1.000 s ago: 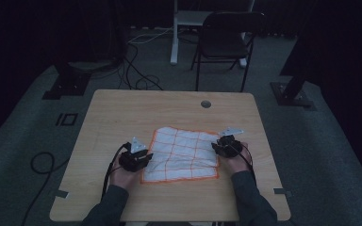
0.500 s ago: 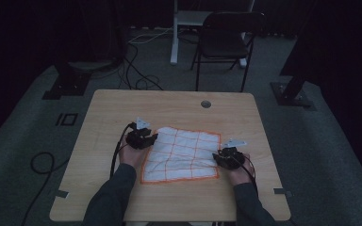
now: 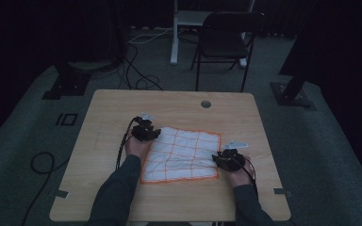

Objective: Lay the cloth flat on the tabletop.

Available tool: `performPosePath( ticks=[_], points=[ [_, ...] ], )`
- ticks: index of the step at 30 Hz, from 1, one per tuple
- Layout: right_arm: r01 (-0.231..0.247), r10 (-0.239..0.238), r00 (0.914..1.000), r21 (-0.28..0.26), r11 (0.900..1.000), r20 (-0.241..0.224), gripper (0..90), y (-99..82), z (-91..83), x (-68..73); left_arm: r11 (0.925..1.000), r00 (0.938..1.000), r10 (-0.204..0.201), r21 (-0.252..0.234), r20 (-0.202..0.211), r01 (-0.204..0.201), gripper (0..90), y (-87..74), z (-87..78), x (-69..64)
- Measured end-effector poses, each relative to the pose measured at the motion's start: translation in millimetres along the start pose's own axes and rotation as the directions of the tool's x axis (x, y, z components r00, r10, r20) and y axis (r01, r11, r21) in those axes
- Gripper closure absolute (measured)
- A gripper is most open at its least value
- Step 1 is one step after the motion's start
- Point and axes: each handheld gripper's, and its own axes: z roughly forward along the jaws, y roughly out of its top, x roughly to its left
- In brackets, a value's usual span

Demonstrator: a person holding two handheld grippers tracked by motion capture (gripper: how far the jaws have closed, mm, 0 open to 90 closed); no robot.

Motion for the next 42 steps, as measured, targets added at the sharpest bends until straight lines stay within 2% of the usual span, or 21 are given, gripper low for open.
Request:
performPosePath(
  ticks=[4, 6, 7, 8, 10, 12, 15, 17, 19, 24, 27, 30, 33, 37, 39, 41, 42],
  points=[
    [-0.007, 0.007, 1.0, -0.003, 1.0, -0.001, 65.8, -2.2, -0.1, -2.0, 0.999, 0.9992, -0.04, 0.022, 0.008, 0.039, 59.4, -1.7, 6.6, 1.5],
    [-0.011, 0.011, 0.9999, -0.004, 0.9999, -0.002, 65.8, -2.7, -0.3, -2.6, 0.999, 0.9992, -0.036, 0.027, 0.019, 0.035, 67.7, -1.4, 6.2, -0.5],
    [-0.011, 0.011, 0.9999, -0.004, 0.9999, -0.003, 65.7, -2.9, -0.1, -2.9, 0.9993, 0.9996, -0.021, 0.031, 0.021, 0.021, 72.5, -1.1, 4.9, -3.1],
    [-0.013, 0.013, 0.9999, -0.002, 0.9999, -0.003, 65.7, -3.3, 0.3, -2.9, 0.9994, 0.9995, -0.012, 0.032, 0.029, 0.011, 80.8, -0.9, 3.9, -4.7],
    [-0.014, 0.014, 0.9999, -0.001, 0.9999, -0.002, 65.6, -3.6, 0.9, -3.2, 0.9994, 0.9988, 0.02, 0.028, 0.044, -0.021, 85.9, -0.5, -1.0, -11.6],
    [-0.017, 0.017, 0.9999, -0.001, 0.9999, -0.001, 65.6, -3.9, 1.0, -3.4, 0.9973, 0.9957, 0.073, 0.003, 0.056, -0.074, 86.5, -1.1, -9.0, -22.2],
    [-0.017, 0.017, 0.9999, 0.001, 0.9999, 0.001, 65.6, -4.4, 1.4, -3.9, 0.9909, 0.9866, 0.134, -0.025, 0.094, -0.132, 85.3, -7.0, -18.6, -40.3],
    [-0.016, 0.016, 0.9999, 0.002, 0.9999, 0.002, 65.6, -4.5, 1.5, -3.7, 0.9848, 0.9776, 0.174, -0.014, 0.119, -0.173, 81.0, -13.1, -20.3, -49.4],
    [-0.017, 0.017, 0.9999, 0.003, 0.9999, 0.001, 65.6, -4.6, 1.5, -3.6, 0.9825, 0.974, 0.183, 0.009, 0.133, -0.186, 76.9, -18.7, -17.9, -53.6],
    [-0.016, 0.016, 0.9999, 0.002, 0.9999, 0.002, 65.3, -5.0, 1.6, -3.9, 0.9831, 0.9764, 0.174, 0.034, 0.128, -0.18, 72.5, -21.4, -10.6, -52.0],
    [-0.018, 0.018, 0.9998, 0.001, 0.9998, 0.001, 65.0, -5.2, 1.7, -4.4, 0.986, 0.9799, 0.16, 0.027, 0.118, -0.165, 71.4, -20.7, -9.3, -50.7],
    [-0.014, 0.014, 0.9999, 0.0, 0.9999, 0.007, 64.9, -5.4, 1.1, -4.4, 0.9836, 0.9802, 0.177, 0.016, 0.088, -0.179, 70.8, -19.2, -12.8, -48.7],
    [-0.016, 0.016, 0.9999, -0.001, 0.9999, 0.006, 64.7, -5.7, 0.9, -4.5, 0.9884, 0.9869, 0.152, 0.001, 0.056, -0.152, 68.8, -16.9, -15.8, -40.5],
    [-0.012, 0.011, 0.9999, 0.001, 0.9999, 0.007, 64.0, -5.6, 1.1, -4.1, 0.9923, 0.9921, 0.123, 0.003, 0.024, -0.124, 68.3, -14.0, -14.8, -26.1],
    [-0.012, 0.012, 0.9999, 0.003, 0.9999, 0.006, 63.9, -5.7, 1.5, -4.1, 0.9919, 0.9917, 0.126, 0.016, 0.027, -0.126, 68.6, -14.2, -12.9, -23.8],
    [-0.009, 0.009, 1.0, 0.007, 0.9999, 0.003, 63.5, -5.6, 2.4, -4.5, 0.987, 0.9881, 0.153, 0.047, 0.016, -0.153, 69.9, -16.4, -7.3, -22.4],
    [-0.01, 0.01, 0.9999, 0.007, 0.9999, 0.004, 63.5, -5.5, 2.3, -4.3, 0.9871, 0.9878, 0.154, 0.039, 0.019, -0.155, 71.3, -17.3, -6.5, -21.6]
  ],
)
